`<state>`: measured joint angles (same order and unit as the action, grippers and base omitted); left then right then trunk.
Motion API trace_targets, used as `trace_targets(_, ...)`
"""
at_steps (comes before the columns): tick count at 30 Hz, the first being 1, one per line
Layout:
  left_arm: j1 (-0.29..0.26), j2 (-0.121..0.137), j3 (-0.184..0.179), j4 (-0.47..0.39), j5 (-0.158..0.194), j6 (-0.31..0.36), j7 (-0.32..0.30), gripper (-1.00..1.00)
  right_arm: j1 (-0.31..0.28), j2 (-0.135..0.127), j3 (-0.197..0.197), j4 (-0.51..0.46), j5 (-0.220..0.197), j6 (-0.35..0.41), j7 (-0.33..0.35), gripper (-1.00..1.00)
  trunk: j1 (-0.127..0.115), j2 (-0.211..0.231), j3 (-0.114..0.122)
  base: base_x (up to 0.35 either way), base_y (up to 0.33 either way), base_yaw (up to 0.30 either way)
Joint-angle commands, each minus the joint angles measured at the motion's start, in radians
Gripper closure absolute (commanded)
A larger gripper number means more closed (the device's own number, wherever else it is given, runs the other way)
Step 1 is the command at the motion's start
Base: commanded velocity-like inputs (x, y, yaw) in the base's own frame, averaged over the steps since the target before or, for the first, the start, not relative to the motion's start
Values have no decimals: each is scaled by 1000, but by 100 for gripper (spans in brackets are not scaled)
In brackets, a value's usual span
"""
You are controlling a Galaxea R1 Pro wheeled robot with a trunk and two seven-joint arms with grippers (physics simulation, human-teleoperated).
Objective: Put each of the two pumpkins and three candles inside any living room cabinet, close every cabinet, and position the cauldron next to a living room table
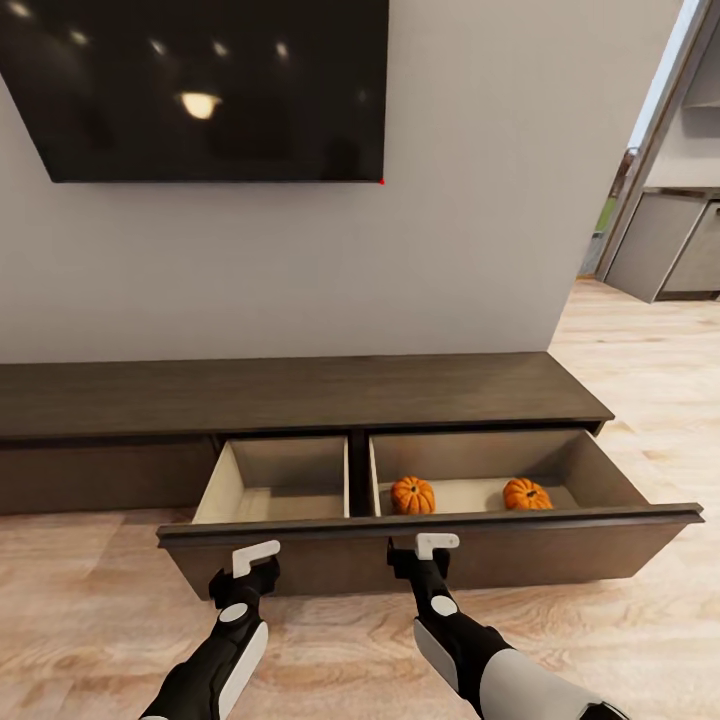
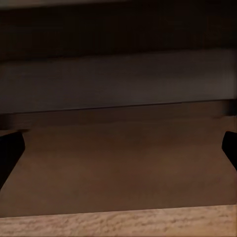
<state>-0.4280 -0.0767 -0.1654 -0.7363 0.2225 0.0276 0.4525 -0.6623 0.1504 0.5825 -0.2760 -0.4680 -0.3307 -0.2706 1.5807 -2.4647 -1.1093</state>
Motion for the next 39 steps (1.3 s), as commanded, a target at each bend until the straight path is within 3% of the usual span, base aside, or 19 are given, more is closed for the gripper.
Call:
trace_targets(1,0,0,0,0,0,0,0,-100,0,0,-1,0,0,-1,-1,-100,0,0,0,9,0,0)
trace_targets(8,0,0,1,0,0,0,0,-100,0,1,-1,0,0,0,-1,-100,0,0,0,52,1,0)
trace_targets(39,0,0,1,0,0,2,0,-100,0,3,-1,0,0,0,-1,-100,0,0,0,256,49,0)
